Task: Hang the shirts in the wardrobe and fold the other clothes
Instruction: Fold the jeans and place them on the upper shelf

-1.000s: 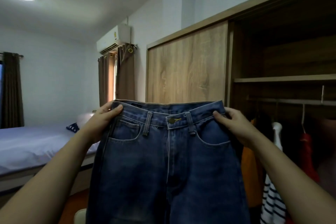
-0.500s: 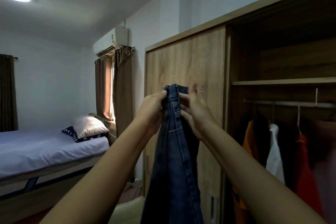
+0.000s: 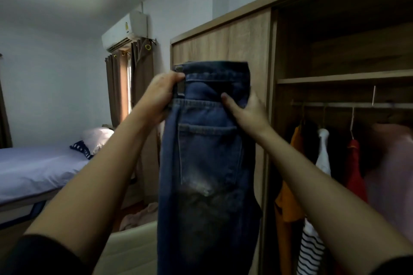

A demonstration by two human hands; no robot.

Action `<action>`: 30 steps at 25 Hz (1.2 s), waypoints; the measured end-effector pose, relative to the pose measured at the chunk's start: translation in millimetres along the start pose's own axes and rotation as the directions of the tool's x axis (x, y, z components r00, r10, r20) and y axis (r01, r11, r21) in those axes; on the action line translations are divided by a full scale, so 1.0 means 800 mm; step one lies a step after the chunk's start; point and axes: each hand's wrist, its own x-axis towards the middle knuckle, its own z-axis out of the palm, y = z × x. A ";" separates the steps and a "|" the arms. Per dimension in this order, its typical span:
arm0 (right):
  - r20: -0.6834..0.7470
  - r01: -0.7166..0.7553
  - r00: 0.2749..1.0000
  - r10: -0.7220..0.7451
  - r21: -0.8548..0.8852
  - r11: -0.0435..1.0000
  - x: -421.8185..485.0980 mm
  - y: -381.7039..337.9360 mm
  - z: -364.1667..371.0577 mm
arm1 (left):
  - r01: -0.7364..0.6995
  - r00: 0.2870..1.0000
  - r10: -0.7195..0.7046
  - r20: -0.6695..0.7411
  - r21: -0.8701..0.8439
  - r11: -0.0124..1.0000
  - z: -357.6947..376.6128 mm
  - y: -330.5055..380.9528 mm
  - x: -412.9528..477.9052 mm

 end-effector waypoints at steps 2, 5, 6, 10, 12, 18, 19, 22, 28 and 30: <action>-0.081 0.063 0.994 -0.070 -0.083 0.994 0.018 -0.015 0.004 | 0.013 1.000 -0.013 0.005 0.095 0.995 -0.024 -0.015 0.003; -0.179 0.121 0.972 -0.151 -0.168 0.978 0.032 -0.025 0.004 | 0.129 0.989 -0.144 0.016 0.363 0.923 -0.037 -0.078 -0.036; -0.177 0.127 0.971 -0.159 -0.177 0.976 0.033 -0.021 0.003 | 0.147 0.987 -0.160 0.002 0.382 0.913 -0.033 -0.098 -0.056; -0.049 0.103 0.992 -0.114 -0.196 0.975 0.040 -0.026 -0.014 | 0.179 0.974 -0.161 -0.161 0.107 0.978 -0.015 -0.104 -0.079; -0.037 0.030 0.999 -0.033 -0.094 0.995 0.051 -0.044 -0.033 | 0.137 0.979 -0.138 -0.150 -0.017 0.990 -0.006 -0.082 -0.072; 0.579 -0.632 0.692 0.431 0.197 0.750 -0.067 0.052 -0.061 | 0.228 0.900 -0.309 -0.308 -0.271 0.935 0.006 -0.087 -0.036; 0.609 -0.700 0.623 0.490 0.155 0.697 -0.107 0.071 -0.051 | 0.268 0.878 -0.365 -0.310 -0.313 0.911 -0.003 -0.099 -0.027; 0.467 -0.682 0.680 0.566 0.120 0.721 -0.148 0.100 -0.034 | 0.520 0.797 -0.536 -0.277 -0.134 0.843 -0.029 -0.131 -0.018; 0.389 -0.595 0.772 0.502 0.165 0.787 -0.128 0.069 -0.031 | 0.664 0.737 -0.656 -0.161 -0.004 0.748 -0.079 -0.102 -0.016; 0.302 -0.514 0.845 0.442 0.228 0.827 -0.110 0.054 -0.032 | 0.550 0.824 -0.567 -0.015 -0.221 0.805 -0.088 -0.106 -0.029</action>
